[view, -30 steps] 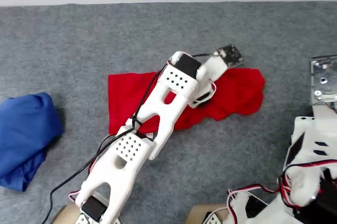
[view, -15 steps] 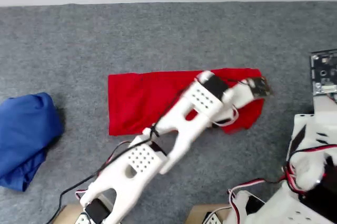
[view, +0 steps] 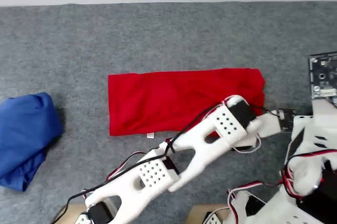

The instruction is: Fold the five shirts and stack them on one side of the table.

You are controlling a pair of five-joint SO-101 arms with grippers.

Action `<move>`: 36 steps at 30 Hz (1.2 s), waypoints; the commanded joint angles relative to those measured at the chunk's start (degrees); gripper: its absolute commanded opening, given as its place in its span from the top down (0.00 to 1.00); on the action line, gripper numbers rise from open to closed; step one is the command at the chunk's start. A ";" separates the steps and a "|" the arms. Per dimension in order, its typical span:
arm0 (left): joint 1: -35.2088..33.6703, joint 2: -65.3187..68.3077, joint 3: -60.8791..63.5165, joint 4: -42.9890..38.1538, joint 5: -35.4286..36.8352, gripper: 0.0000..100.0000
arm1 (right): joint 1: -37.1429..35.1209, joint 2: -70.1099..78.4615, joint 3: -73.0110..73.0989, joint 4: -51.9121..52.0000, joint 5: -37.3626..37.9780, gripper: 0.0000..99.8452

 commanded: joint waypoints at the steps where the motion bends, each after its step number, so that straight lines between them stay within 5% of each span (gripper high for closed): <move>1: 2.20 -8.35 0.66 1.58 -0.09 0.99 | 0.57 0.13 1.05 -2.77 0.35 0.99; 17: 2.37 -16.09 10.77 1.49 2.81 0.84 | 0.66 -0.04 4.57 -5.67 0.35 0.99; 24: -3.69 -16.97 6.46 0.09 6.07 0.84 | 0.57 -0.22 4.57 -5.67 -0.09 0.99; 29: -10.37 -16.88 2.42 -9.58 13.80 0.90 | 0.40 -0.31 4.57 -5.14 -0.18 0.99; 36: -14.07 -11.08 4.18 -17.67 14.86 0.98 | 0.40 -0.13 4.66 -5.05 -0.18 0.99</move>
